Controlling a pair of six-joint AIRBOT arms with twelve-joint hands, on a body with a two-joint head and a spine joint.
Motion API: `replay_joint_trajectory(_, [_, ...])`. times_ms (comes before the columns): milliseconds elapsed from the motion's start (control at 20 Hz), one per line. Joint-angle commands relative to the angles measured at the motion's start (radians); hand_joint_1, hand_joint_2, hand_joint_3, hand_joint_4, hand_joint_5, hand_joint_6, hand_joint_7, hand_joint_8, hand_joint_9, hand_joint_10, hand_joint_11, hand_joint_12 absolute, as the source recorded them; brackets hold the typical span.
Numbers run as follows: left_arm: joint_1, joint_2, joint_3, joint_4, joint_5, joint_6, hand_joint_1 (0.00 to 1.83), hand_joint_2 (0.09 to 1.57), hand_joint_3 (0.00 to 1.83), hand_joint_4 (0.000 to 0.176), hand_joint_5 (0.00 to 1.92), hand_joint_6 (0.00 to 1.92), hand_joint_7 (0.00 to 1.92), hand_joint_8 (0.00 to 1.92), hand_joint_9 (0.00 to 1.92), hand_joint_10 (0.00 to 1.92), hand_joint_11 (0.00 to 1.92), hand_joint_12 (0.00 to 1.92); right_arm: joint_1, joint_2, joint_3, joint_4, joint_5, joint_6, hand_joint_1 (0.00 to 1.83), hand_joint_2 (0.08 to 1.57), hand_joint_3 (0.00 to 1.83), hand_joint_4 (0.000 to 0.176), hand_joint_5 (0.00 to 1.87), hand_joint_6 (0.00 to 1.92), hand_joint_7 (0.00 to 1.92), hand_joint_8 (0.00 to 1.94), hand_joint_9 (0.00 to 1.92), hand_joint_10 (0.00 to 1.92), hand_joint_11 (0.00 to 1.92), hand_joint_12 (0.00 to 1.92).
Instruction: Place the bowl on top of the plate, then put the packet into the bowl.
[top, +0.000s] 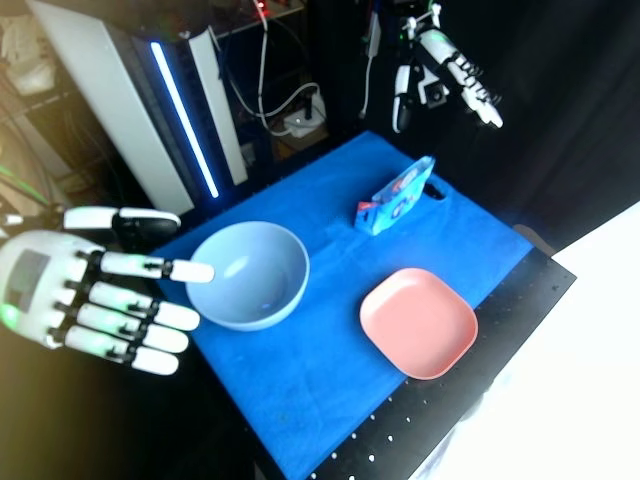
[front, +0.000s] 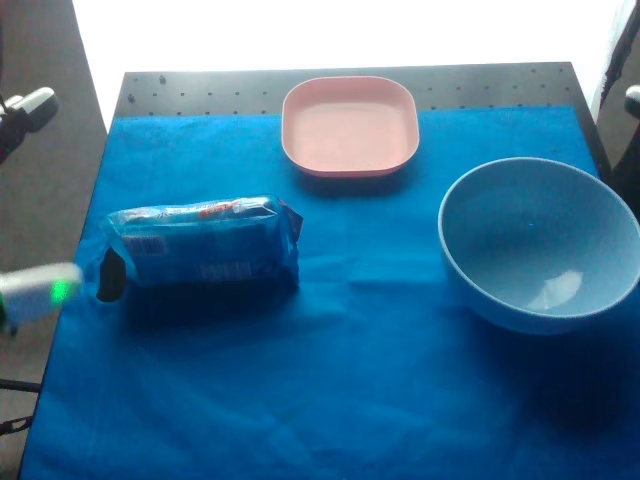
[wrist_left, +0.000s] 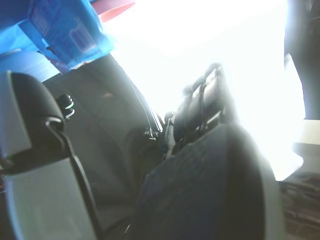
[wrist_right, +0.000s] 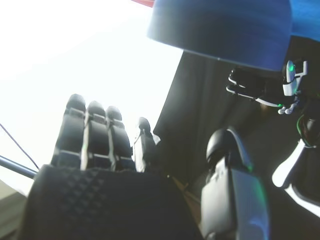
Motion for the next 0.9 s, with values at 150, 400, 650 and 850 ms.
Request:
replay_joint_trajectory(150, [-0.004,-0.002,0.005,-0.005,-0.115,-0.005,0.23,1.19,0.04,0.135,0.05,0.01,0.00,0.00,0.00,0.00,0.00,0.00,0.007,0.005,0.007,0.012,0.120,0.006,0.55,1.11,0.00,0.096,0.16,0.01,0.11,0.01,0.09,0.01,0.05,0.25])
replay_joint_trajectory(400, [-0.004,-0.002,0.007,-0.003,-0.110,-0.005,0.00,1.18,0.00,0.138,0.05,0.00,0.00,0.00,0.00,0.00,0.00,0.00,0.008,0.004,0.007,0.000,0.120,0.006,0.44,1.10,0.00,0.092,0.13,0.00,0.11,0.00,0.13,0.02,0.12,0.27])
replay_joint_trajectory(650, [-0.005,-0.003,0.006,-0.003,-0.108,-0.005,0.00,1.15,0.00,0.129,0.04,0.00,0.00,0.00,0.00,0.00,0.00,0.00,0.059,-0.002,-0.001,-0.099,0.120,0.006,0.57,0.95,0.00,0.102,0.10,0.00,0.06,0.00,0.06,0.00,0.00,0.32])
replay_joint_trajectory(850, [-0.005,-0.003,0.006,-0.003,-0.109,-0.005,0.00,1.15,0.00,0.130,0.03,0.00,0.00,0.00,0.00,0.00,0.00,0.00,0.134,-0.001,-0.005,-0.222,0.035,0.006,0.56,0.82,0.00,0.118,0.07,0.00,0.11,0.00,0.12,0.00,0.01,0.37])
